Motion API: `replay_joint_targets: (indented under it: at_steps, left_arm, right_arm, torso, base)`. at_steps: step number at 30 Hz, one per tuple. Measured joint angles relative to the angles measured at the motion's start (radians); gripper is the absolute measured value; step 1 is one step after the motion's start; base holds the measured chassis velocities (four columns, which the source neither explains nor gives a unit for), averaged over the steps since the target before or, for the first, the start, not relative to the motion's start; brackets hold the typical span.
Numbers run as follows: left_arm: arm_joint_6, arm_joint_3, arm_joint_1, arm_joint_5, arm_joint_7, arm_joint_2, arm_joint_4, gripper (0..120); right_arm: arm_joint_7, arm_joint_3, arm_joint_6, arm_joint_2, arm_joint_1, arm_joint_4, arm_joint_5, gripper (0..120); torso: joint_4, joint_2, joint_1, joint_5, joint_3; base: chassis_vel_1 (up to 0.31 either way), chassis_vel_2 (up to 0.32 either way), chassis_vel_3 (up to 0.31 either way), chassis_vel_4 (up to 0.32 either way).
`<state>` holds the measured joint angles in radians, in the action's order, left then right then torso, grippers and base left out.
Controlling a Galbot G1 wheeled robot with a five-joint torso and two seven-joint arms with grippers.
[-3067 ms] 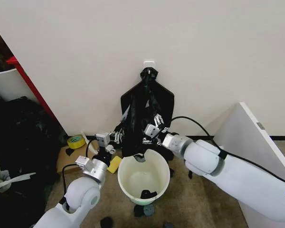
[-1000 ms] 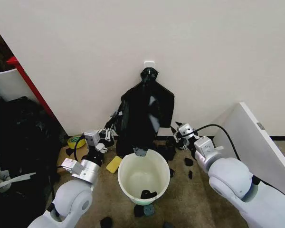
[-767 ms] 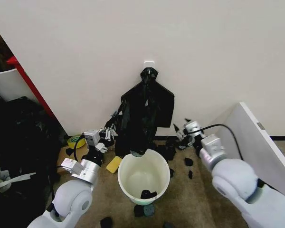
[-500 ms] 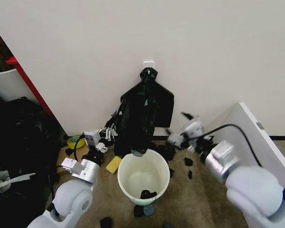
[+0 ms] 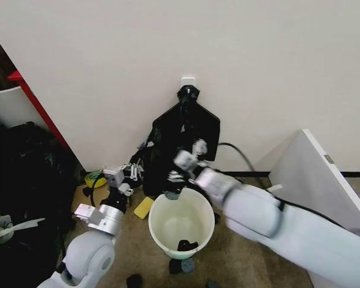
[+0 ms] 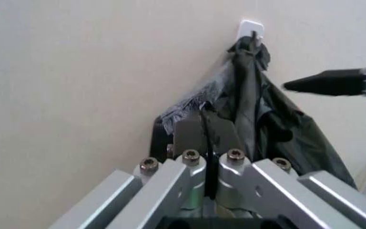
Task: Place the garbage bag over the trash bin.
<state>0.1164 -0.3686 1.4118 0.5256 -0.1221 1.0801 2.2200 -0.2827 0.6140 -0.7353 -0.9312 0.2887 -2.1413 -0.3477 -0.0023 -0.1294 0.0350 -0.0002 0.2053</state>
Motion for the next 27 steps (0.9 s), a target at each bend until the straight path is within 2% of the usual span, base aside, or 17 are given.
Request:
replay_joint_targets:
  at_steps: [3, 13, 17, 19, 25, 27]
  left_arm:
    - [0.004, 0.000, 0.006, -0.005, 0.001, 0.002, 0.002, 0]
    - [0.010, 0.007, 0.002, -0.006, 0.002, 0.006, 0.002, 0]
    - [0.010, 0.008, 0.001, -0.003, 0.002, 0.004, 0.007, 0]
    - [0.010, 0.008, 0.001, -0.003, 0.002, 0.004, 0.007, 0]
    - [0.012, 0.010, -0.002, 0.000, 0.001, 0.004, 0.010, 0]
    - [0.012, 0.010, -0.001, 0.000, 0.001, 0.005, 0.012, 0]
  right_arm:
    - [0.005, 0.061, -0.001, 0.018, -0.048, 0.038, 0.063, 100]
    - [0.010, 0.117, -0.003, 0.063, -0.067, 0.057, 0.105, 98]
    - [0.001, 0.130, -0.003, 0.073, -0.057, 0.069, 0.086, 83]
    - [-0.009, 0.133, -0.002, 0.073, -0.055, 0.075, 0.075, 80]
    - [-0.111, 0.146, -0.001, 0.036, -0.054, 0.120, 0.007, 54]
    - [-0.118, 0.146, -0.001, 0.035, -0.054, 0.128, 0.006, 50]
  torso:
    - [-0.0015, 0.000, 0.000, 0.0009, 0.000]
    - [-0.0011, 0.000, 0.000, 0.0010, 0.000]
    - [-0.0011, 0.000, 0.000, 0.0010, 0.000]
    - [-0.0011, 0.000, 0.000, 0.0010, 0.000]
    - [-0.0007, 0.000, 0.000, 0.0008, 0.000]
    - [-0.0007, 0.000, 0.000, 0.0008, 0.000]
  base:
    - [0.000, 0.000, 0.000, 0.000]
    - [0.000, 0.000, 0.000, 0.000]
    - [0.000, 0.000, 0.000, 0.000]
    - [0.000, 0.000, 0.000, 0.000]
    - [0.000, 0.000, 0.000, 0.000]
    - [0.000, 0.000, 0.000, 0.000]
